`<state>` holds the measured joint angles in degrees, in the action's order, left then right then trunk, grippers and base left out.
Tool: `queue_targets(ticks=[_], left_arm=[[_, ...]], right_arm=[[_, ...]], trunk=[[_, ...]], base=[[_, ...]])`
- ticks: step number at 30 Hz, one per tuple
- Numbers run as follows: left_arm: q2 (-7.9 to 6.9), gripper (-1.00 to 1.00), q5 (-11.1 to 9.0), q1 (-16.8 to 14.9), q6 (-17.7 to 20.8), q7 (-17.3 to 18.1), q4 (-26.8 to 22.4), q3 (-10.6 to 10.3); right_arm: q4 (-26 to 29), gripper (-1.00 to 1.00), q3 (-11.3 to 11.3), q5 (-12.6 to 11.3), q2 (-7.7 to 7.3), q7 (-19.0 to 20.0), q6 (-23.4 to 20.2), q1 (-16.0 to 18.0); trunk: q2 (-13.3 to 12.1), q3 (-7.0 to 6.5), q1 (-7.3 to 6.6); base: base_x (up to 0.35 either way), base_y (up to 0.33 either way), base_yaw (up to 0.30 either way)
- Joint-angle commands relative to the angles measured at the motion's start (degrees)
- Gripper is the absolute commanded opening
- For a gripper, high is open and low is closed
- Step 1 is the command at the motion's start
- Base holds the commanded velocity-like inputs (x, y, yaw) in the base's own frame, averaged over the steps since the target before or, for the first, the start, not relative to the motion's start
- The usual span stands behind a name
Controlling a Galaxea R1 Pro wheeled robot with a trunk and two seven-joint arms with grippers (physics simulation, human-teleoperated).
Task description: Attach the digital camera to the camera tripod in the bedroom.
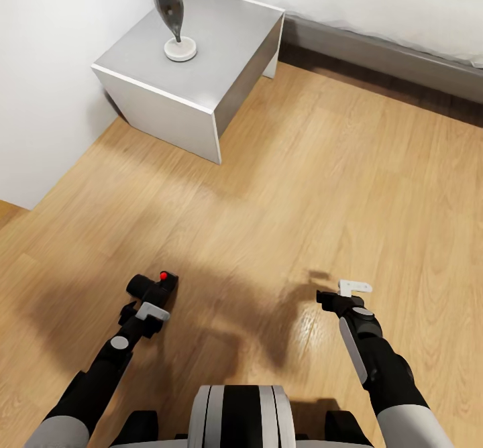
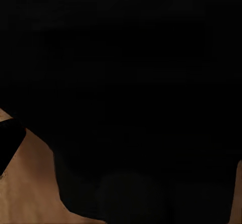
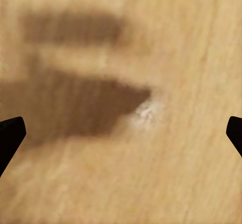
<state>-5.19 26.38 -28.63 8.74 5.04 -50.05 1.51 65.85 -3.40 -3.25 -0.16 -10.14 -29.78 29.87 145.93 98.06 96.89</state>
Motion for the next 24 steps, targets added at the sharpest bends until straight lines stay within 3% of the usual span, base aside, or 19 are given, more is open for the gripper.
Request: queue_targets(ticks=[1, 11, 12, 24], left_arm=[[0.09, 1.0, 0.54, -0.22, 0.22, 0.43, -0.06, 0.16], [0.43, 1.0, 0.52, -0.79, 0.22, 0.41, 0.12, 0.16], [0.43, -1.0, 0.53, -0.8, 0.22, 0.41, 0.12, 0.16], [0.52, -1.0, 0.74, -0.82, 0.02, 0.41, 0.1, 0.16]], right_arm=[[0.07, 1.0, 0.06, -0.35, -0.02, -0.33, -0.25, 0.01], [0.07, 1.0, 0.06, -0.35, -0.02, -0.32, -0.19, 0.01], [0.07, 1.0, 0.06, -0.35, -0.02, -0.32, -0.19, 0.01], [0.07, 1.0, 0.06, -0.35, -0.02, -0.35, -0.21, 0.01]], trunk=[[0.01, 0.03, -0.01], [0.01, 0.03, -0.01], [0.01, 0.03, -0.01], [0.01, 0.03, -0.01]], base=[[0.0, 0.0, 0.0], [0.0, 0.0, 0.0], [0.0, 0.0, 0.0], [0.0, 0.0, 0.0]])
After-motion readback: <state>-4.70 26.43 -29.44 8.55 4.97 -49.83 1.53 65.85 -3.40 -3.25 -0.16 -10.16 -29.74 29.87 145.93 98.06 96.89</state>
